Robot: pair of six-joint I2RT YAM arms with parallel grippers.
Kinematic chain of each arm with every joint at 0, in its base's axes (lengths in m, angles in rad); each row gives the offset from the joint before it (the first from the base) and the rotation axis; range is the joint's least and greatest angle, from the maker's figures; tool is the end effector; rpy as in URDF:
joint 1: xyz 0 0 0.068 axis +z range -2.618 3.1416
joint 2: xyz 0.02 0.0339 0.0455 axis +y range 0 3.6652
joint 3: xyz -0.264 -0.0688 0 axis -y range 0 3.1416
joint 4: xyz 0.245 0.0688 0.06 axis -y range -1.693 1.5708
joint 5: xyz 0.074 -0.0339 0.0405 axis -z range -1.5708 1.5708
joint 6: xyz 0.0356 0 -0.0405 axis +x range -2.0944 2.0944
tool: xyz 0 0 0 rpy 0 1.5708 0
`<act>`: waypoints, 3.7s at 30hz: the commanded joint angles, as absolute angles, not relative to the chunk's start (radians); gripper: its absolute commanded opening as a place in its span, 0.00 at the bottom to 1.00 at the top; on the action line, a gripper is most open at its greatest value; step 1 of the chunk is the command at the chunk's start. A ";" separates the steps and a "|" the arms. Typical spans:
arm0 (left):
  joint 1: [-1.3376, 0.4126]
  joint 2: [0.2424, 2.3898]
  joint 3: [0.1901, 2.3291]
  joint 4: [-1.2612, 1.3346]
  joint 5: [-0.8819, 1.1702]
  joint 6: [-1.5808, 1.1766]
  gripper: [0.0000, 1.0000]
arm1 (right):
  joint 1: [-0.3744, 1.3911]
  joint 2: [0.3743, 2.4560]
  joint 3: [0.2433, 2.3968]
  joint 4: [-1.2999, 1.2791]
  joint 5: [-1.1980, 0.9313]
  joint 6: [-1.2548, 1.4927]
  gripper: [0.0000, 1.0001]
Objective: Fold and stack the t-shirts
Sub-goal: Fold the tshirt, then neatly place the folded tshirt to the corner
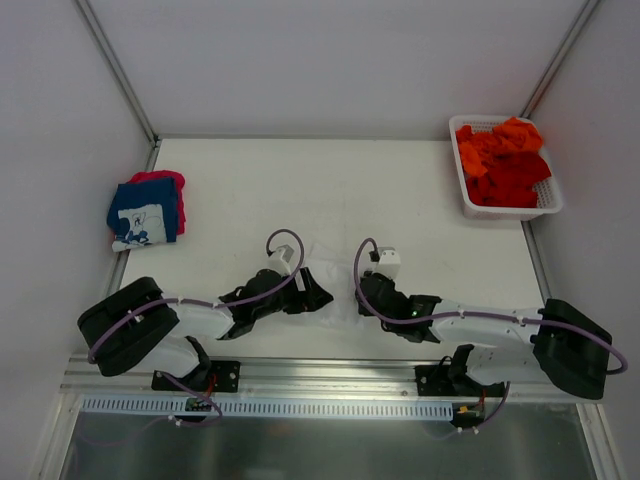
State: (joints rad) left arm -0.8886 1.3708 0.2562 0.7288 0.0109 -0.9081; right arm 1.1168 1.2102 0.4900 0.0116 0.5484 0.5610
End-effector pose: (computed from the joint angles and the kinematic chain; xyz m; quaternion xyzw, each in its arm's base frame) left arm 0.1453 -0.1795 0.1375 -0.0050 0.8295 -0.4397 0.3443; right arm 0.1175 0.1984 0.1761 -0.1311 0.8721 0.1348 0.4518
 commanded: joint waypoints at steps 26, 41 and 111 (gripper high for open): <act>-0.864 1.623 0.242 0.889 0.169 -0.942 0.00 | 1.114 1.166 0.502 0.017 0.537 0.538 0.04; -0.773 1.267 0.787 -0.103 -0.101 -0.623 0.00 | 1.160 1.080 0.519 -0.178 0.629 0.580 0.91; -0.716 1.127 0.364 -0.048 -0.086 -0.736 0.00 | 0.879 1.528 0.565 0.719 0.020 0.621 0.93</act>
State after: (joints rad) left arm -0.7246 1.1080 0.3767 -0.0181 -0.0719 -0.7441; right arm 0.8806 1.5803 0.5903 0.6270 0.0360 0.5953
